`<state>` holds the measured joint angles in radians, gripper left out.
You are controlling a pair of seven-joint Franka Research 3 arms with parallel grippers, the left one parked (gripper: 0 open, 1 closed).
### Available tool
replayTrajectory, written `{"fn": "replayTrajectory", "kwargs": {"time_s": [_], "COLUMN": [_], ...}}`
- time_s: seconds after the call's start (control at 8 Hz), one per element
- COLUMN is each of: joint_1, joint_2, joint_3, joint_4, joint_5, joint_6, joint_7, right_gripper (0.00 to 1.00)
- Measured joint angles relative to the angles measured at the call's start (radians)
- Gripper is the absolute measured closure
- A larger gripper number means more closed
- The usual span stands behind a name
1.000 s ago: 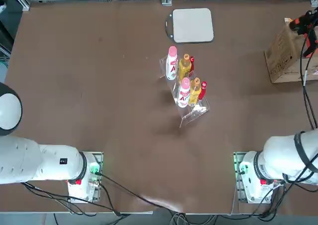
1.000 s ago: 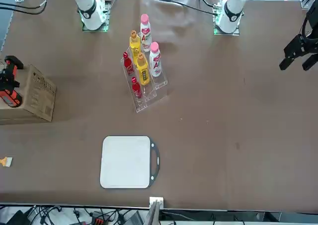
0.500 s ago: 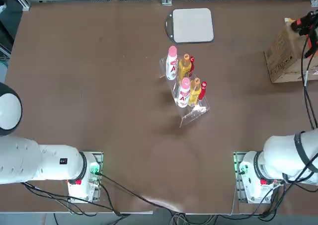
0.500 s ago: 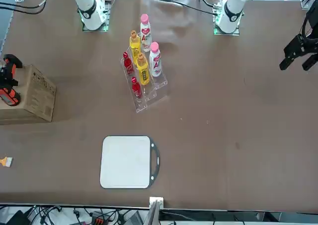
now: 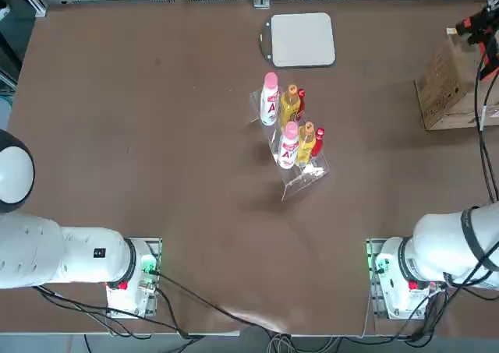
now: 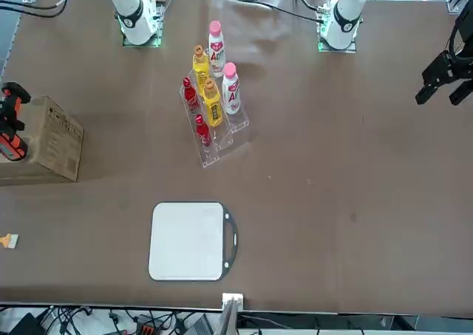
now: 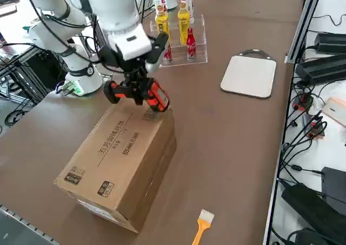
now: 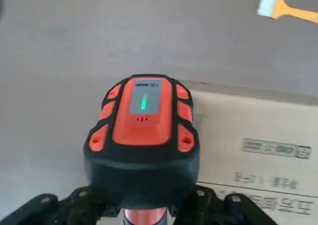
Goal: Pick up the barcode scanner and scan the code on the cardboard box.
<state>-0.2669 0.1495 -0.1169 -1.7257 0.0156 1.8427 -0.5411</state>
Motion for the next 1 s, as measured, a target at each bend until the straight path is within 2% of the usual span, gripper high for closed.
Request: {"fn": "replayTrajectory", "kwargs": {"time_s": [0.25, 0.5, 0.75, 1.0], "joint_1": [0.125, 0.266, 0.391, 0.437], "joint_2": [-0.023, -0.015, 0.026, 0.086], "joint_3": [0.007, 0.016, 0.018, 0.019], "joint_4": [0.012, 0.000, -0.059, -0.173], "joint_5": [0.000, 0.000, -0.001, -0.001], "joint_6": [-0.036, -0.017, 0.132, 0.362], "joint_7": [0.150, 0.346, 0.500, 0.550], "right_gripper": [0.57, 0.57, 0.57, 0.57]}}
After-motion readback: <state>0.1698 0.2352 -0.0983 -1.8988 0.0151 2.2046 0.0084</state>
